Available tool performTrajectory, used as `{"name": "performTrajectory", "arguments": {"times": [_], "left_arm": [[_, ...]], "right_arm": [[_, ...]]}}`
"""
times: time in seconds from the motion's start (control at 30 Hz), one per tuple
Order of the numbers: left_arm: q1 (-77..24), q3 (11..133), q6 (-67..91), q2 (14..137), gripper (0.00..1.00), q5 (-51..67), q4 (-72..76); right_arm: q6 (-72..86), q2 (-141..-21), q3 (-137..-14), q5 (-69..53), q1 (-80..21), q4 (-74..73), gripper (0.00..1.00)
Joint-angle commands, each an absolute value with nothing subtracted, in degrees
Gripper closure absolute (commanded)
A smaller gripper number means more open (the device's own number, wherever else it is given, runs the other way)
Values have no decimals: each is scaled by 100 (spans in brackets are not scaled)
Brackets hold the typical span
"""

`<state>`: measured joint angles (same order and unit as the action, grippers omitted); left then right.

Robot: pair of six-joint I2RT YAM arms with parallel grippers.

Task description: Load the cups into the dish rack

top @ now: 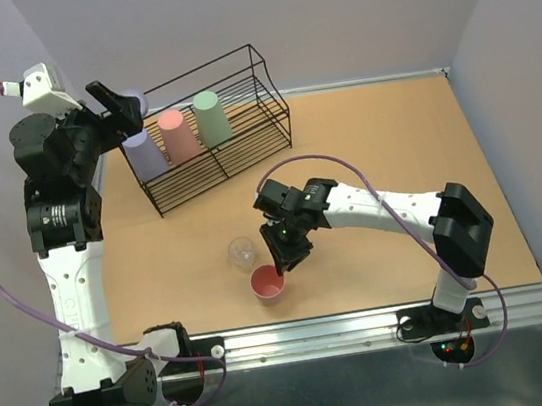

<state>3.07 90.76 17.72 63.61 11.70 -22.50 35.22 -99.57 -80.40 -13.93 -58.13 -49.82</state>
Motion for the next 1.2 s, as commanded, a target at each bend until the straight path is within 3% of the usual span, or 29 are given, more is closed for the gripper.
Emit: {"name": "performTrajectory", "arguments": {"times": [0.0,0.27,0.57,0.73,0.87,1.0,1.17], "left_arm": [[202,9044,1591,6126,1,1046,-2346],[150,9175,1547,5985,1,906,-2592],[123,10394,2143,6511,1,1221,-2847],[123,11039,3013,7005,1,2213,-2673],[132,10373,4470,7014,1,3434,-1252],[123,9213,6807,6917,1,4595,1985],[106,8877,7986,7075,1,4825,2749]], "right_arm": [[3718,-10055,-7875,-976,-5933,-4535,73],[3928,-9757,-7787,-546,-5985,-4657,100],[4482,-8544,-9400,1536,-5810,-5950,100],[4351,-8324,-10765,1758,-5204,-5142,100],[3886,-8147,-11083,1121,-4677,-3039,99],[3911,-8472,-11530,291,-4474,-1900,100],[4017,-8780,-11777,-359,-4447,-914,100]]}}
